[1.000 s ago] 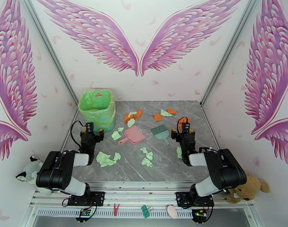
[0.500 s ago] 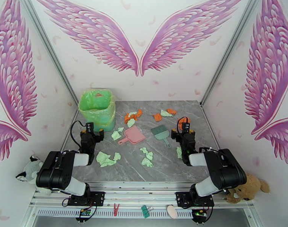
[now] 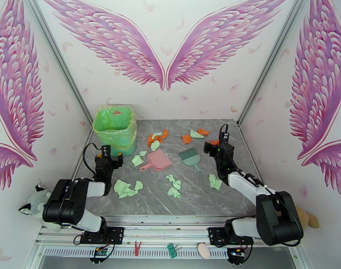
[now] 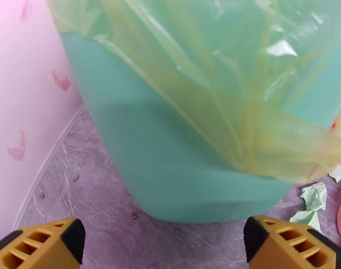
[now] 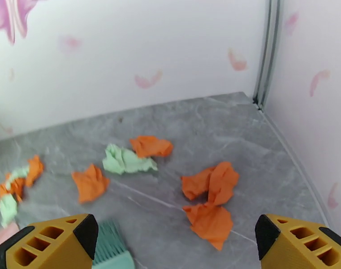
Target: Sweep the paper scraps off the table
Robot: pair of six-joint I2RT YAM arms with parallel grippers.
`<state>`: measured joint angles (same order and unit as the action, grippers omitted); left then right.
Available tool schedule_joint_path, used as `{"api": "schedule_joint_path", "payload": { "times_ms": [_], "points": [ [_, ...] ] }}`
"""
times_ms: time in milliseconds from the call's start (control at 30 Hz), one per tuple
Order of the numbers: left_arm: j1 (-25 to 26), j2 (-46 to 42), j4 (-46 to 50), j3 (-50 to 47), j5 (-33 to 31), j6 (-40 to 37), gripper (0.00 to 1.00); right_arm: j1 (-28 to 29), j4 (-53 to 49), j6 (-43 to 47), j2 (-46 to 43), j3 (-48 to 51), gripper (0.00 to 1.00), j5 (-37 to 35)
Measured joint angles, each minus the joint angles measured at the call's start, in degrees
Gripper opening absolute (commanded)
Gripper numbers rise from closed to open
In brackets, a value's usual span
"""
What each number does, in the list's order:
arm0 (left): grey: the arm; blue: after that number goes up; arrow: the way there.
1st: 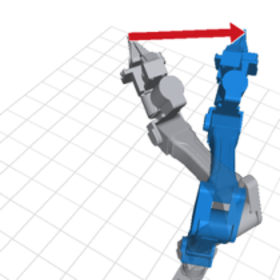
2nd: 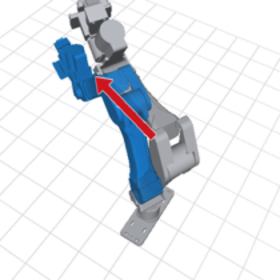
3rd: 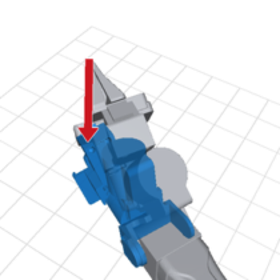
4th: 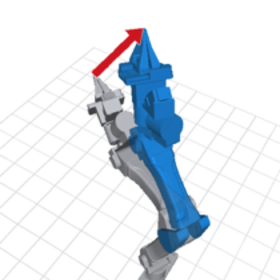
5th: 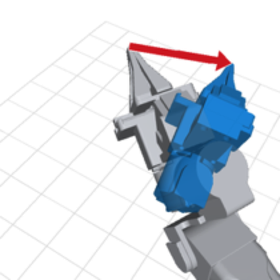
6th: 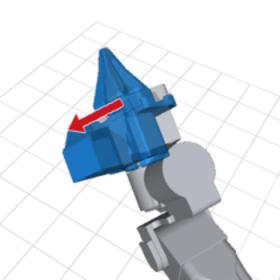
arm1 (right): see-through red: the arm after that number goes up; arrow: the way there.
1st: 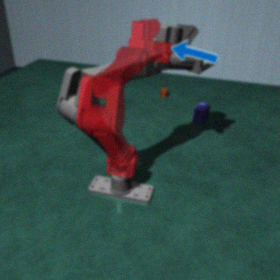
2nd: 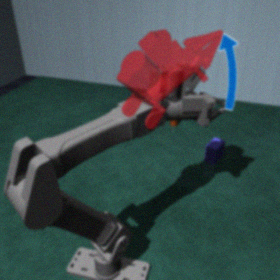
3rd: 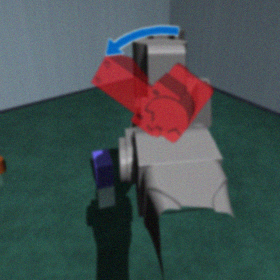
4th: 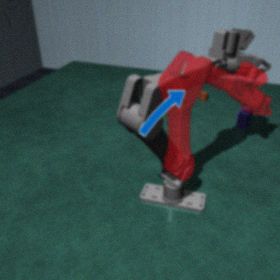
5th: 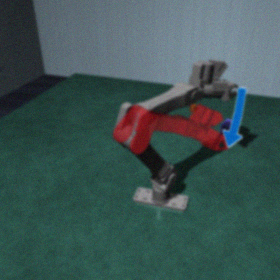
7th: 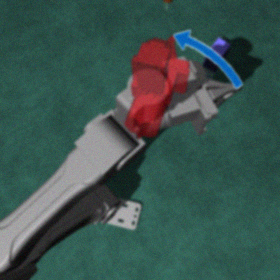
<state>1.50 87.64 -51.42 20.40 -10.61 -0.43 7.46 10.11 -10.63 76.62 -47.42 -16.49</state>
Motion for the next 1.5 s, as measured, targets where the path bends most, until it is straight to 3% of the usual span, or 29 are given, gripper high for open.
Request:
{"api": "schedule_joint_path", "payload": {
  "times_ms": [100,300,433,600,733,1500],
  "points": [
    [0.0,0.0,0.2,0.0,0.3,0.0,0.99,0.0,-11.8,0.1,1.6,-8.4,0.86,3.4],
    [0.0,0.0,0.2,0.0,0.4,0.0,0.99,0.6,-29.3,1.2,7.1,-8.3,0.84,11.0],
    [0.0,0.0,0.2,0.0,0.5,0.0,0.99,1.2,-35.6,1.7,7.4,-5.3,0.83,15.8],
    [0.0,0.0,0.2,0.0,0.5,0.0,0.99,2.1,-37.9,2.6,8.7,-5.6,0.82,19.5],
    [0.0,0.0,0.2,0.0,0.5,0.0,0.99,2.6,-38.8,3.2,15.0,-7.3,0.81,20.8],
    [0.0,0.0,0.3,0.0,0.6,0.0,0.99,7.3,-42.8,5.8,23.6,-11.1,0.65,20.5]
  ]
}}
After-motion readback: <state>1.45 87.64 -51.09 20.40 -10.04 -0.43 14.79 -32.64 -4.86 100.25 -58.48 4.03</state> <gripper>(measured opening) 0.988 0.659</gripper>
